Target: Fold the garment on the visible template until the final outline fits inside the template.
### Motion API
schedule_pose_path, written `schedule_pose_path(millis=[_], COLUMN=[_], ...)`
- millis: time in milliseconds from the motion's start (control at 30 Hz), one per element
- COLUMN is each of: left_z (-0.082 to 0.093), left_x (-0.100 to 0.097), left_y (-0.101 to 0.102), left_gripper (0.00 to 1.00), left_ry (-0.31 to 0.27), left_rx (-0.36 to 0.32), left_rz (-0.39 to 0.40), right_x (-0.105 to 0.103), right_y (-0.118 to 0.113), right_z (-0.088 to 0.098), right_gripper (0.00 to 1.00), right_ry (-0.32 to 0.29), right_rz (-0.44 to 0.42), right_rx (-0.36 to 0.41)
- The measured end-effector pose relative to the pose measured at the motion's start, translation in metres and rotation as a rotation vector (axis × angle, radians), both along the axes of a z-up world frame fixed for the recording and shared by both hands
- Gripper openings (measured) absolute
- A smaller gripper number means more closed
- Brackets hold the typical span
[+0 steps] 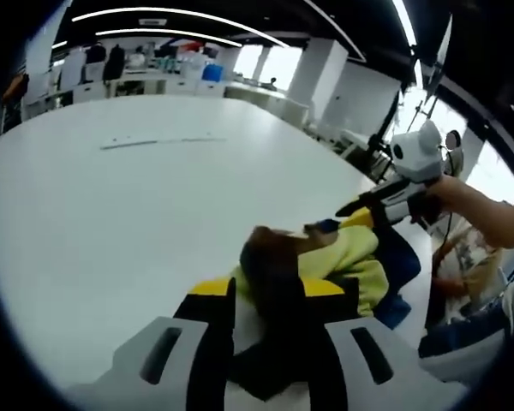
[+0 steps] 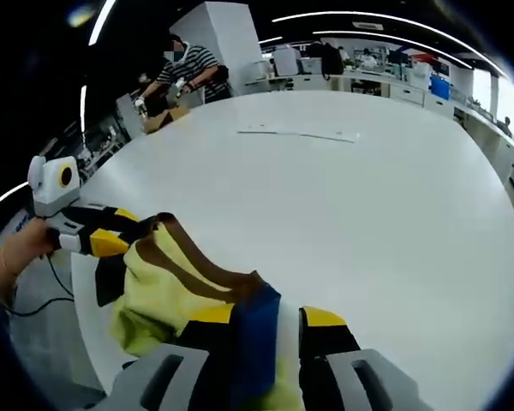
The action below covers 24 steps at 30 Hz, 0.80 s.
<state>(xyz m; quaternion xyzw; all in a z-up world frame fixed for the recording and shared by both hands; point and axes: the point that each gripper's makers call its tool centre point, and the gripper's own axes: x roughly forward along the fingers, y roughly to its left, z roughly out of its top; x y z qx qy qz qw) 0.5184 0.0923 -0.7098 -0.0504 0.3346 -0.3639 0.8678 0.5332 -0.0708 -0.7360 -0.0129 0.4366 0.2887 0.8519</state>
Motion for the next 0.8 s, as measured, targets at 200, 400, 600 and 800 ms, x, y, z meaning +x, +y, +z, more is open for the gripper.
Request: schedule_pose_path(millis=[200, 400, 600, 800], left_z=[-0.004, -0.007, -0.011, -0.004], left_x=[-0.004, -0.010, -0.012, -0.007], left_y=[0.000, 0.003, 0.007, 0.012], left_gripper=[0.21, 0.06, 0.00, 0.00], left_ry=[0.025, 0.049, 0.081, 0.033], left_rx=[-0.010, -0.001, -0.024, 0.004], left_rz=[-0.004, -0.021, -0.003, 0.014], right_x=[-0.004, -0.007, -0.008, -0.005], right_y=[0.000, 0.002, -0.001, -0.003], right_z=[-0.007, -0.008, -0.010, -0.003], right_gripper=[0.16, 0.02, 0.00, 0.00], right_ry=[0.040, 0.055, 0.058, 0.013], right_rz=[-0.013, -0.012, -0.014, -0.012], right_rx=[0.002, 0.016, 0.003, 0.000])
